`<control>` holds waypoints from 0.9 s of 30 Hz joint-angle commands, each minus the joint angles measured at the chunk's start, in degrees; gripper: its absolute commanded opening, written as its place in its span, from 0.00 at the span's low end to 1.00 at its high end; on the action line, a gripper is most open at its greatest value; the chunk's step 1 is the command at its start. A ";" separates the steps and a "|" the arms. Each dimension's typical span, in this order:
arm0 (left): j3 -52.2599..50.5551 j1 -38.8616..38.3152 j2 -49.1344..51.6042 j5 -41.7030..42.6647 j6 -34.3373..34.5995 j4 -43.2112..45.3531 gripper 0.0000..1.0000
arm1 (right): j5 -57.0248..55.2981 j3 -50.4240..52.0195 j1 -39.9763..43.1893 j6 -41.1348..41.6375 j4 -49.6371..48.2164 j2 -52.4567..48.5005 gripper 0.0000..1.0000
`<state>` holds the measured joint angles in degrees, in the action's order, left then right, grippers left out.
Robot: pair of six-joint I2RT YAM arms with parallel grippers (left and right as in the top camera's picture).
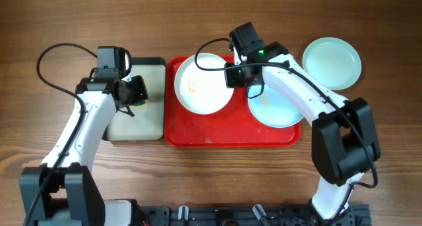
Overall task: Clean dirty plates on tray and stack at the side
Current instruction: 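Move the right gripper to the white plate and grip its rim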
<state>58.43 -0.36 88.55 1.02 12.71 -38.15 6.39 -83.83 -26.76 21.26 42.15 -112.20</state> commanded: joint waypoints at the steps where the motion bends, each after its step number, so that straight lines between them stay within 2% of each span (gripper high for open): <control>1: -0.50 0.22 -0.37 0.66 -0.52 0.09 0.04 | -2.21 -0.90 -0.28 1.68 -1.11 -2.47 0.04; 11: -0.50 0.22 -0.37 0.66 -0.52 3.72 0.04 | -3.13 -0.90 -0.28 -3.34 -2.75 -7.45 0.05; 13: -0.48 0.22 -0.37 0.66 -0.52 4.15 0.04 | -3.23 -0.90 -0.22 -4.72 -3.13 -7.61 0.13; 15: -0.50 0.22 -0.37 0.66 -0.52 4.79 0.04 | -3.23 -0.90 -0.20 -4.79 -3.85 -7.61 0.32; 17: -0.50 0.22 -0.37 0.66 -0.52 4.98 0.04 | -2.84 -1.03 -0.04 -6.73 -4.85 -7.58 0.42; 24: -0.50 0.22 -0.37 0.66 -0.52 4.96 0.04 | 7.50 -18.51 4.76 -9.49 8.76 -7.37 0.50; 26: -0.50 0.22 -0.37 0.66 -0.50 4.96 0.04 | 8.70 -19.34 5.16 -9.53 8.92 -7.37 0.56; 27: -0.50 0.22 -0.37 0.66 -0.52 4.98 0.04 | 8.68 -19.12 5.16 -10.80 8.96 -7.39 0.56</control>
<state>58.43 -0.36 88.53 0.99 12.71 -33.39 12.32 -102.43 -21.39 12.49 50.59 -119.42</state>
